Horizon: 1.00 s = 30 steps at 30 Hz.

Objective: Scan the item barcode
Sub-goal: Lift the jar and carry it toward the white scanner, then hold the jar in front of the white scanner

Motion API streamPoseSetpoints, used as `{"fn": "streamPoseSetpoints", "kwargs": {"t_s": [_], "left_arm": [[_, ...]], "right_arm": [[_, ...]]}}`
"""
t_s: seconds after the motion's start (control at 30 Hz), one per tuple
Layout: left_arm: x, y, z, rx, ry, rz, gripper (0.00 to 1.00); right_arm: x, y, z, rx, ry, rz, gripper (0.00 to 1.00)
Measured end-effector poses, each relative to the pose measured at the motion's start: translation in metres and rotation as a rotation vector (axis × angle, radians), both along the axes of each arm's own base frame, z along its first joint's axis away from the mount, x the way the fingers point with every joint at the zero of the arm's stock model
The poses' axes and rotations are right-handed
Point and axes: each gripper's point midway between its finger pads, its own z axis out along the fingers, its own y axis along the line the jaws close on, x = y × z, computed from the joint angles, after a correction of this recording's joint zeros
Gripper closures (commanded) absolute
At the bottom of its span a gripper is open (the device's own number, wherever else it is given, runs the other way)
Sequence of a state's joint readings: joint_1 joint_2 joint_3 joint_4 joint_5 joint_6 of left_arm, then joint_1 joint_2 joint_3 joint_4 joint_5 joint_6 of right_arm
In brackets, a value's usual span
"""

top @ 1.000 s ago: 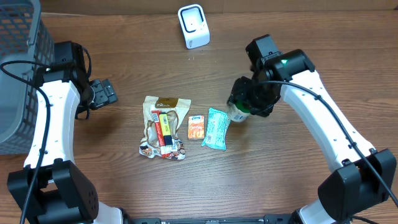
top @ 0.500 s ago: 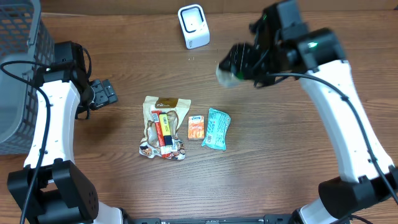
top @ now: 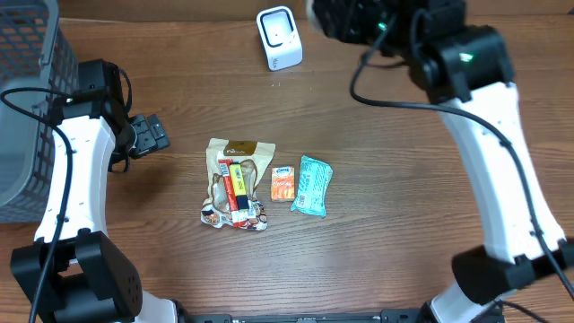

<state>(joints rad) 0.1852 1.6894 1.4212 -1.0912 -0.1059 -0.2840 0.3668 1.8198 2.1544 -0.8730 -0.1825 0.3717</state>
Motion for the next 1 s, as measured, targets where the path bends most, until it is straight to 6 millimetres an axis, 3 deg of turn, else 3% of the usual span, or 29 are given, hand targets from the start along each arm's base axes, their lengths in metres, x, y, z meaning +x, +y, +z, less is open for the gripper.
{"fn": "streamPoseSetpoints", "kwargs": {"t_s": [0.17,0.43,0.57,0.67,0.8,1.0], "left_arm": [[0.0,0.0,0.0,0.0,0.001,0.0,0.0],[0.0,0.0,0.0,0.0,0.001,0.0,0.0],[0.0,0.0,0.0,0.0,0.001,0.0,0.0],[0.0,0.0,0.0,0.0,0.0,0.0,0.0],[0.0,0.0,0.0,0.0,0.0,0.0,0.0],[0.0,0.0,0.0,0.0,0.0,0.0,0.0]], "right_arm": [[0.046,0.024,-0.025,-0.037,-0.08,-0.004,0.96],[0.125,0.05,-0.11,-0.082,-0.144,-0.011,0.96],[0.157,0.062,-0.155,-0.077,-0.182,-0.015,0.96],[0.173,0.066,-0.179,-0.074,-0.214,-0.03,0.96],[0.192,0.065,-0.191,-0.06,-0.289,-0.079,0.96],[0.204,0.063,-0.187,-0.033,-0.375,-0.122,0.96]]}}
